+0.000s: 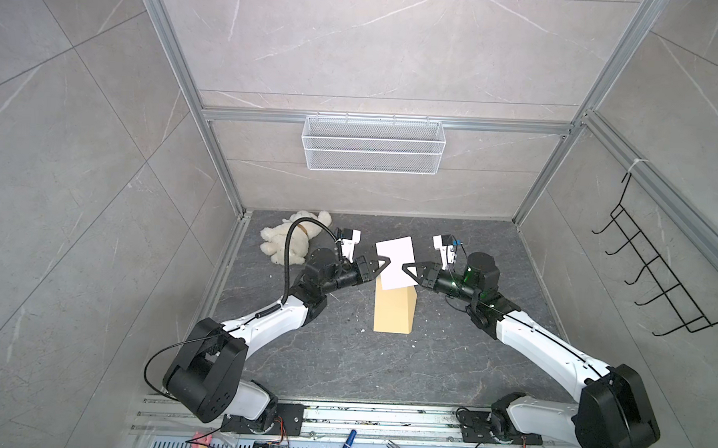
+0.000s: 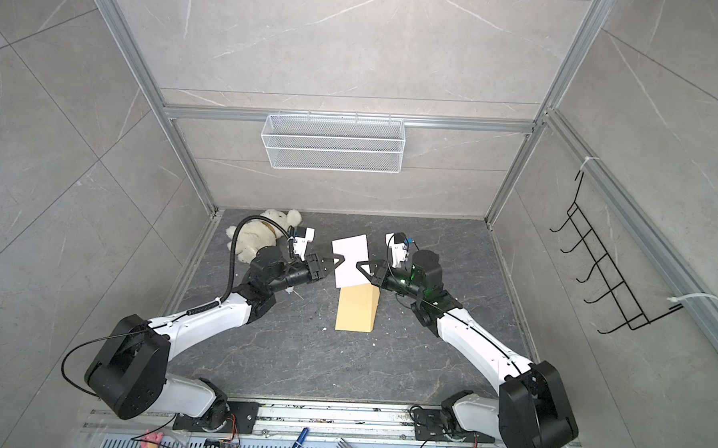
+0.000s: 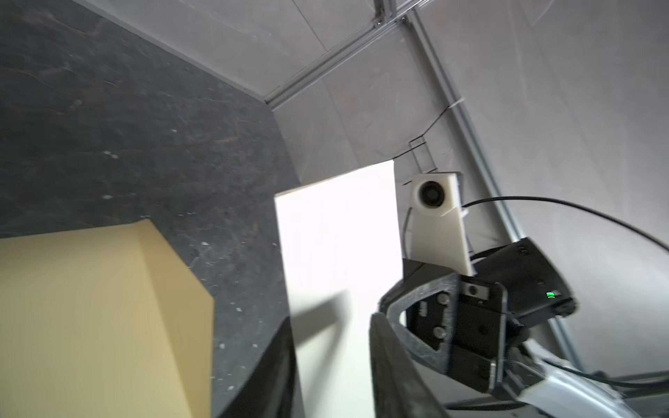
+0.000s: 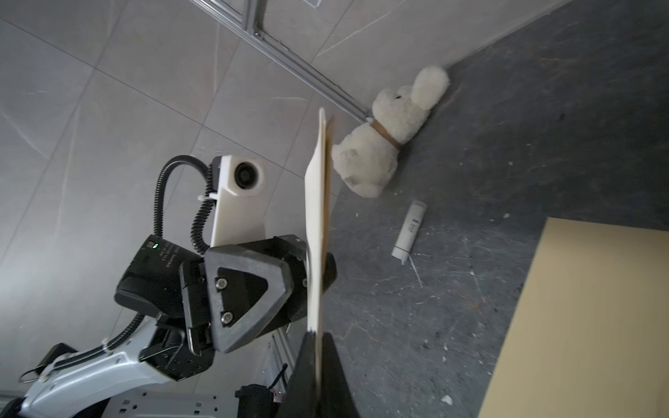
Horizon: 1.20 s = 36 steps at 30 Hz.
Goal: Place the letter into the envelope and seal it
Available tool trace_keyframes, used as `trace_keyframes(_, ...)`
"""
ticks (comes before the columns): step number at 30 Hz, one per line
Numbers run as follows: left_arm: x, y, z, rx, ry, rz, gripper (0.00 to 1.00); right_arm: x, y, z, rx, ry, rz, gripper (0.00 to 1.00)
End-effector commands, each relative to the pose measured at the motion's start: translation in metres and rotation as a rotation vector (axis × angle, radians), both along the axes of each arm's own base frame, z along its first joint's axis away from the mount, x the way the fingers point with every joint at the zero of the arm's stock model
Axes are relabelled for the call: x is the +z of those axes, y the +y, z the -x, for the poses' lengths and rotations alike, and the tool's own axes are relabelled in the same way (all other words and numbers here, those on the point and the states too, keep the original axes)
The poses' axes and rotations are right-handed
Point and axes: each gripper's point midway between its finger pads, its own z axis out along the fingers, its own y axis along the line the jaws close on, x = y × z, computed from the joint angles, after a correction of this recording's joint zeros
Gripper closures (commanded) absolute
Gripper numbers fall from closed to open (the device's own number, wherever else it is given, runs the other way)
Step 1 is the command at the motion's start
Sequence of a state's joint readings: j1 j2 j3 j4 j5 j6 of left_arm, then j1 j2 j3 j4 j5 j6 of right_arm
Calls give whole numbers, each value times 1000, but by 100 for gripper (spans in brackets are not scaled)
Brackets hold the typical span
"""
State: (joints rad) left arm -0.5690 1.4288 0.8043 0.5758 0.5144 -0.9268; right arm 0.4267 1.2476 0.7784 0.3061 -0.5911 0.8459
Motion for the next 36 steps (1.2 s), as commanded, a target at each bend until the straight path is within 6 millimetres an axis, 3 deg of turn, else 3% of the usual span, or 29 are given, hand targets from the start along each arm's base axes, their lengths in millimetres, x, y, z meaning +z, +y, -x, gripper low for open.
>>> trace_keyframes(1, -21, 13, 3, 42, -48, -152, 48, -26, -24, -2, -105, 27, 200, 100)
trace_keyframes(7, -66, 15, 8, 51, -4, -311, 43, -72, -50, -8, -194, 125, 429, 100)
trace_keyframes(16, -125, -1, 12, 13, 91, -424, 46, -126, -63, -15, -223, 255, 676, 100)
trace_keyframes(25, -162, -8, 6, 6, 148, -481, 49, -154, -75, -19, -245, 330, 841, 100)
trace_keyframes(36, -187, -11, -2, 14, 177, -523, 54, -172, -72, -31, -238, 362, 879, 100)
